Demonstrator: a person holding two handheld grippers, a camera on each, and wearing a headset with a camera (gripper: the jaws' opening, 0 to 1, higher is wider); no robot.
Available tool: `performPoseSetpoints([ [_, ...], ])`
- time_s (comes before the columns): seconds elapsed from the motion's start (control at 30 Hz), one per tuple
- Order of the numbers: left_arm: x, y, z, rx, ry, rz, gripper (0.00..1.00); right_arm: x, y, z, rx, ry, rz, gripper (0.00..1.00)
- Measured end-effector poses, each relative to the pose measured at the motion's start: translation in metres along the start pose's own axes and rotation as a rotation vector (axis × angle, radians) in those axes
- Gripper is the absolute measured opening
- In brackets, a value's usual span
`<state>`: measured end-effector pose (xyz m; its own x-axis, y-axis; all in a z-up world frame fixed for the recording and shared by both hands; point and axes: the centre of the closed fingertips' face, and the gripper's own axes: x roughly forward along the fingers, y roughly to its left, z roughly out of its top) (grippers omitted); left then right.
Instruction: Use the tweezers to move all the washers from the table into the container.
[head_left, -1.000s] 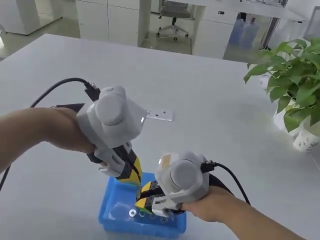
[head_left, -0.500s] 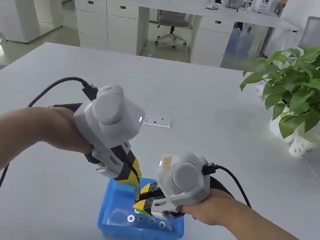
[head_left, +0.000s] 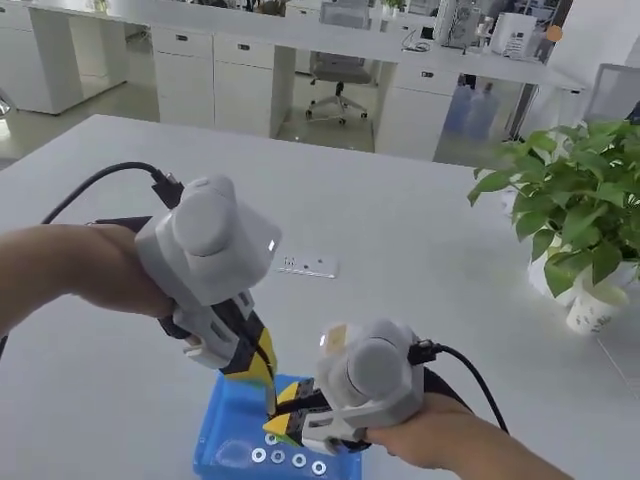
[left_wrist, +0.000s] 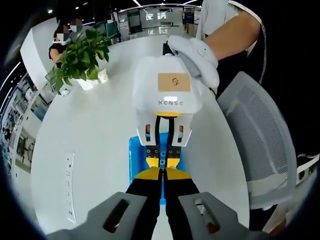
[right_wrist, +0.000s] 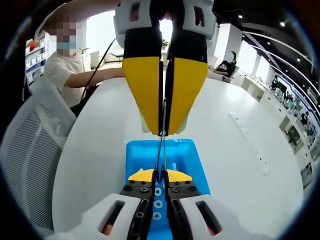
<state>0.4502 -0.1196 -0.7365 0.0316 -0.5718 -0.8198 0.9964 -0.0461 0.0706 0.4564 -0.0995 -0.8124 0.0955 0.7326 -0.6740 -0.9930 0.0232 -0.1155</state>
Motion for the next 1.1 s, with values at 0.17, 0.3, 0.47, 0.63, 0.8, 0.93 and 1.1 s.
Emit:
performPoseSetpoints([
  [0.17, -0.010, -0.005, 0.005, -0.019, -0.023, 0.005, 0.03, -0.009, 0.005, 0.008, -0.005, -0.016, -0.005, 0.07],
  [0.3, -0.017, -0.013, 0.008, -0.026, -0.036, 0.006, 0.03, -0.016, 0.012, 0.013, -0.009, -0.025, -0.002, 0.07],
  [0.47, -0.021, -0.025, 0.006, -0.030, -0.035, 0.003, 0.03, -0.024, 0.025, 0.015, -0.026, -0.017, 0.008, 0.06],
  [0.63, -0.018, -0.041, 0.005, -0.038, -0.047, -0.010, 0.03, -0.029, 0.041, 0.010, -0.044, 0.010, 0.037, 0.06],
  [0.8, -0.013, -0.053, 0.002, -0.050, -0.058, -0.021, 0.03, -0.031, 0.054, 0.004, -0.055, 0.033, 0.054, 0.06],
  [0.93, -0.007, -0.064, -0.001, -0.066, -0.080, -0.032, 0.03, -0.031, 0.066, -0.002, -0.058, 0.046, 0.068, 0.06],
  [1.1, 0.001, -0.076, -0.006, -0.085, -0.106, -0.044, 0.03, -0.030, 0.079, -0.010, -0.060, 0.063, 0.088, 0.06],
])
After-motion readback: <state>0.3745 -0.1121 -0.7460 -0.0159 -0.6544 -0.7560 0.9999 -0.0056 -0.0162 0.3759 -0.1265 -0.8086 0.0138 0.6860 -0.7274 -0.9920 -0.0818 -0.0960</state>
